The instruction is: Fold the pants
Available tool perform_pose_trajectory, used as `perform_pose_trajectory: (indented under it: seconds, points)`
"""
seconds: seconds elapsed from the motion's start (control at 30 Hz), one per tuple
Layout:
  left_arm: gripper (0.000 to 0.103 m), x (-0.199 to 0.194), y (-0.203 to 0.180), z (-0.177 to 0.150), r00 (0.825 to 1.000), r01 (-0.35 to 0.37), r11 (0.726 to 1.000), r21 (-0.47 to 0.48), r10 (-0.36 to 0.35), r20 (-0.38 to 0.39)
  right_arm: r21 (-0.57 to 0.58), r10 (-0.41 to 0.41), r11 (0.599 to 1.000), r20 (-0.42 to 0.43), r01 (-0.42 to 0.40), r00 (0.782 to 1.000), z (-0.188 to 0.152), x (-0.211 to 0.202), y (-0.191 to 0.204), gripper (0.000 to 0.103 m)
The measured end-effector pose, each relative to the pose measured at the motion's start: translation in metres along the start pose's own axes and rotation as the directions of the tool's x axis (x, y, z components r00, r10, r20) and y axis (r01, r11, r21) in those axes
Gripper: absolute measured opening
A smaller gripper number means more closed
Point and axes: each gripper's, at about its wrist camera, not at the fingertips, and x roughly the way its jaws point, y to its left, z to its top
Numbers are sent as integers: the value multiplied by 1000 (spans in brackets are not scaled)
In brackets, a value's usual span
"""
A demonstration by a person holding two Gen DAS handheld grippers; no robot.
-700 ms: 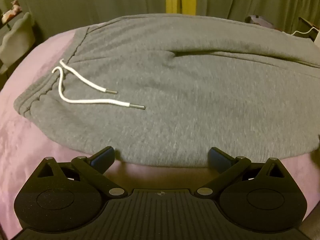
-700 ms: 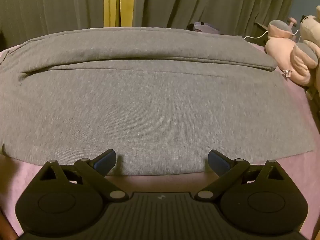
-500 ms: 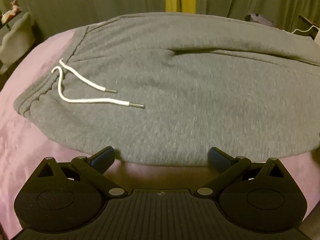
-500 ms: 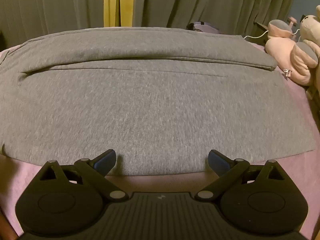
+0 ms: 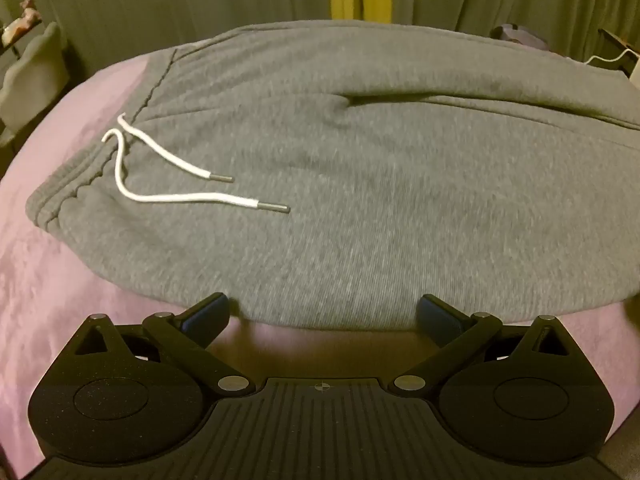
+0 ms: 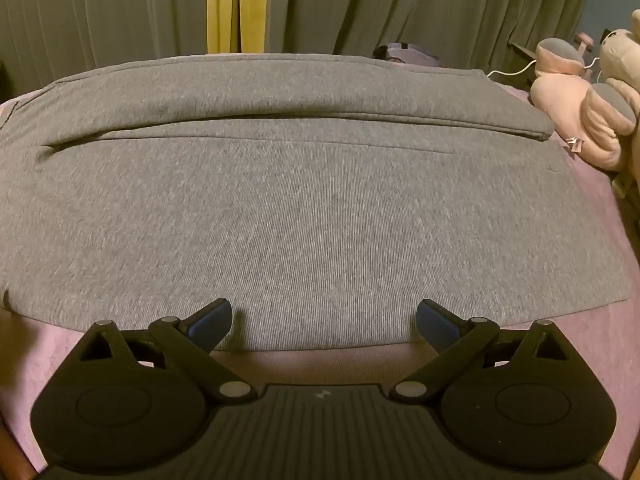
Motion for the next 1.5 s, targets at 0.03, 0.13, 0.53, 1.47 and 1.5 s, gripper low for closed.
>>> perform_pose_trajectory:
  seconds: [0.03,0.13,0.53,1.47,1.5]
  points:
    - [103,2,-1,1,1000,-1,1000,2,1,-2,0,0,1000,0,0,1000,0,0,0,99]
    - [103,2,-1,0,1000,-2,1000,3,2,-2,1,0,1000,-1,0,1000,0,0,0,99]
    - [103,5,-1,-6,1000,-2,1000,8,2,-7,2,1,1000,-1,-1,1000,0,0,0,99]
    - [103,5,1,-5,1000,-5,1000,13,5,-25,16,10,1000,-6,-10,1000,1,1,-2,99]
    - [103,6,1,-5,1000,-5,1000,14,5,-26,17,10,1000,-6,-10,1000,1,1,-2,99]
